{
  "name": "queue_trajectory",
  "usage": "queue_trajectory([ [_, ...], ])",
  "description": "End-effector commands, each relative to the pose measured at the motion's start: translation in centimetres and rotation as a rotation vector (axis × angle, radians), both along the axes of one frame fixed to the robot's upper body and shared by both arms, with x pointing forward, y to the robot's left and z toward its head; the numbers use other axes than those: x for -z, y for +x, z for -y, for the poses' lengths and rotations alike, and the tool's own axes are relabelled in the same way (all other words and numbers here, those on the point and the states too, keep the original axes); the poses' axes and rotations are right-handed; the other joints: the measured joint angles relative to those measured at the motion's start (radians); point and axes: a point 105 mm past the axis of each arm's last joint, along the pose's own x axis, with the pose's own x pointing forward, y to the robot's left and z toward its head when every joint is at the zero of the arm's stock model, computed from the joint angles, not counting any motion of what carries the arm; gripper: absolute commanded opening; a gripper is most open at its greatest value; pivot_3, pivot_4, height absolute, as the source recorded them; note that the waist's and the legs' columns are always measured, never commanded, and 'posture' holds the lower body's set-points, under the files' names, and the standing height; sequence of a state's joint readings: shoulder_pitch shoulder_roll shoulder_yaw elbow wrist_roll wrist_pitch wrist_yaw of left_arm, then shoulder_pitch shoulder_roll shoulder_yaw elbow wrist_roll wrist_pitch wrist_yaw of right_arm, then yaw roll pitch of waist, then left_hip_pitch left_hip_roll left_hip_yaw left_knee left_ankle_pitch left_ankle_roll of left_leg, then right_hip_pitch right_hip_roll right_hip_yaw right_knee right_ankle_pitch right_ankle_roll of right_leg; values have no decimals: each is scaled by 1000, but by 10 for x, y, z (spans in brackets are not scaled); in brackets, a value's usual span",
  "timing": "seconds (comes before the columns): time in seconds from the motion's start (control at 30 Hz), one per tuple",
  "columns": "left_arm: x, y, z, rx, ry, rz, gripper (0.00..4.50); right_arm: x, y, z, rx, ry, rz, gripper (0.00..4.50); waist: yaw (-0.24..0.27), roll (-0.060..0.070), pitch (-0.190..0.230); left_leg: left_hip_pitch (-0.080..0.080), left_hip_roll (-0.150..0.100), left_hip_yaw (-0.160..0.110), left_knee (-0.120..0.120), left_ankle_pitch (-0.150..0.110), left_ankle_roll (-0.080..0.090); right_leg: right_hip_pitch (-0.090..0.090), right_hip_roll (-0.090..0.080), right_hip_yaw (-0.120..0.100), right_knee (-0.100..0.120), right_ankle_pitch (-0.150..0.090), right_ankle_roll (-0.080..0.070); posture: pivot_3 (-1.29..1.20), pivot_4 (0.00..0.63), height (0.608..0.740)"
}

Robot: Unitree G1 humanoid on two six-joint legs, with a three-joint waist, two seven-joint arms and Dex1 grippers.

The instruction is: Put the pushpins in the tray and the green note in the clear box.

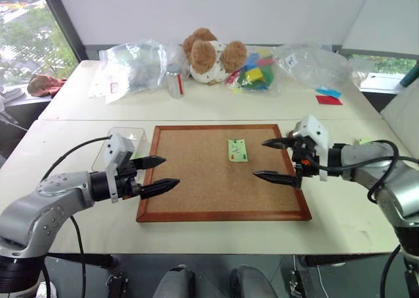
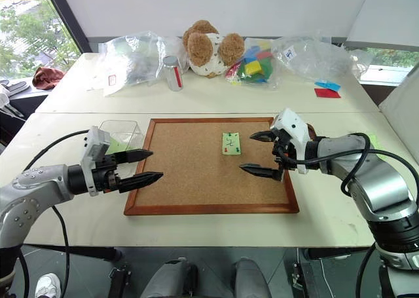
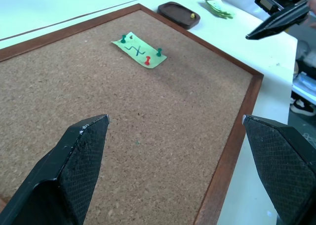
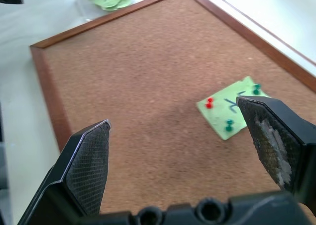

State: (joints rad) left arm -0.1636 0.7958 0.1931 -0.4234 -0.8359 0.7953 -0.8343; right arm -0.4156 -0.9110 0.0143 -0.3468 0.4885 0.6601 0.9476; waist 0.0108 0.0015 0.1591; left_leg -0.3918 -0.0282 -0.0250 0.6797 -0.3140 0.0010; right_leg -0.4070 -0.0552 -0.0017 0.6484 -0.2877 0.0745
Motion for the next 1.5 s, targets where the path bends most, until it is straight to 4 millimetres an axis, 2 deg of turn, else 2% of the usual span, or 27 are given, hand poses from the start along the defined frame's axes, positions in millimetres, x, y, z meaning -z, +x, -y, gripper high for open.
queue_trajectory([
  [0.03,-11,4,-5,-15,13,61,4456,-13,3,-2,-4,4,72,4500,0,0,0,0,0,0,0,0,0,0,0,0,0,0,0,0,150,740],
  [0.53,-11,5,-4,-14,14,76,4456,-11,7,-3,4,6,81,4500,0,0,0,0,0,0,0,0,0,0,0,0,0,0,0,0,150,740],
  [1.0,-6,16,-2,-68,36,132,4456,-12,10,-5,15,9,90,4500,0,0,0,0,0,0,0,0,0,0,0,0,0,0,0,0,150,740],
  [1.1,0,21,8,-71,45,152,3611,-10,10,-5,16,10,88,4500,1,0,0,0,0,0,0,0,0,0,0,0,0,0,0,0,150,740],
  [1.33,22,35,42,-58,65,169,155,-6,16,-8,50,5,95,4500,1,0,0,0,0,0,0,0,0,0,0,0,0,0,0,0,150,740],
  [1.5,45,46,60,-70,95,150,66,4,45,-11,212,10,77,4500,-6,0,0,0,0,1,1,0,-1,0,1,0,2,0,0,0,150,740],
])
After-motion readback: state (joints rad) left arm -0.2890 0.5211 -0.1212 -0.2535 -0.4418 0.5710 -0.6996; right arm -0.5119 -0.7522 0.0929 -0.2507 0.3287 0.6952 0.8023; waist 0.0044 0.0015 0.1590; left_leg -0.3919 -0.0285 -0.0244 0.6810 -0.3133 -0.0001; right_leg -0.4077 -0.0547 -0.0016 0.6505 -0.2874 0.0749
